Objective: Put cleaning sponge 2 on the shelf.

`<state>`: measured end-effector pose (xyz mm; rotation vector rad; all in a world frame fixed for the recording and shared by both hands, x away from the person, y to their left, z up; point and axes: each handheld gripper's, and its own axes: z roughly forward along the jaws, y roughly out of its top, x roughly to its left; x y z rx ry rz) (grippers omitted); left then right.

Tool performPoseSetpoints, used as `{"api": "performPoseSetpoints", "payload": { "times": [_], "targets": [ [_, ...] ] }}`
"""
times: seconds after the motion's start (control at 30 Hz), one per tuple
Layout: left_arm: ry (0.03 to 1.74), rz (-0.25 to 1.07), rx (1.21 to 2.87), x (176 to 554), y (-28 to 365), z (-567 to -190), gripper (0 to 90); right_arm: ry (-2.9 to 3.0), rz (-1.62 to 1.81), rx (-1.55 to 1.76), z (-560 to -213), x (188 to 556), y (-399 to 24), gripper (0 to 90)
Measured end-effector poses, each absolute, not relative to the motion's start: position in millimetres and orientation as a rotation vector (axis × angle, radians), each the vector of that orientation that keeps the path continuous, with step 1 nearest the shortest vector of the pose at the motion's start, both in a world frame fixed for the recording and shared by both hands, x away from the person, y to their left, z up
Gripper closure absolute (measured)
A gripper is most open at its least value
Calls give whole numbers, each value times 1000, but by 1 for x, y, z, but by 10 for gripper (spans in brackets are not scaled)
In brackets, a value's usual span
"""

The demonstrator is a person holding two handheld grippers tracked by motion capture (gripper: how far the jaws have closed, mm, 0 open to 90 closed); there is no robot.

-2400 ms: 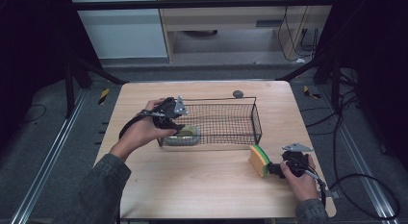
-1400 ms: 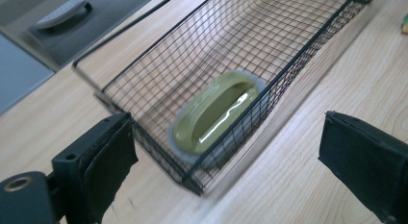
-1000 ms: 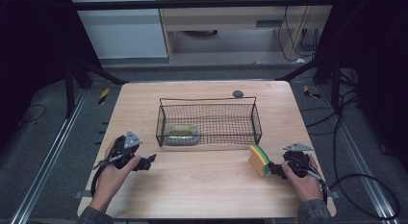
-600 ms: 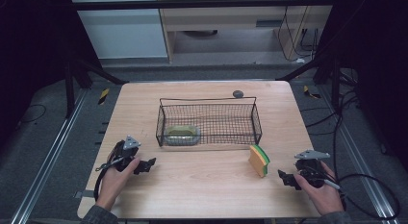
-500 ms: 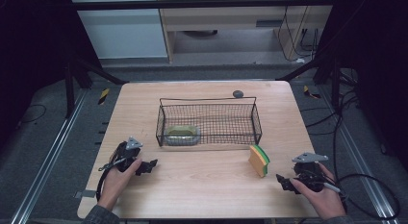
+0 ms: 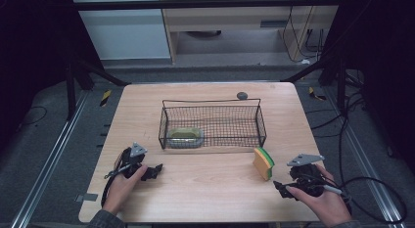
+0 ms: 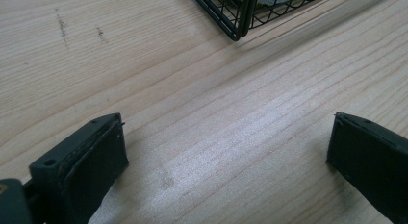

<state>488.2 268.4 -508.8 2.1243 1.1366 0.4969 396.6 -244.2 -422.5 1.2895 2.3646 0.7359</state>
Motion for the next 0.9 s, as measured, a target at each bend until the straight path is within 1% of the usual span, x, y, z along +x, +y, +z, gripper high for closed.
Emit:
{"api": "performPoseSetpoints", "payload": {
  "times": [0.1,0.17,0.3,0.57,0.9],
  "targets": [
    [1137,497,2124,488,268,-509,0,2386,725,1281,-414,400,-236,172],
    [1137,497,2124,488,268,-509,0,2398,710,1290,-411,403,-232,202],
    [1135,497,2125,488,268,-509,0,2413,667,1301,-404,410,-223,220],
    [1135,497,2125,488,268,-509,0,2455,557,1307,-390,430,-202,303],
    [1137,497,2125,488,268,-509,0,2533,411,1318,-386,458,-185,332]
  ]
}}
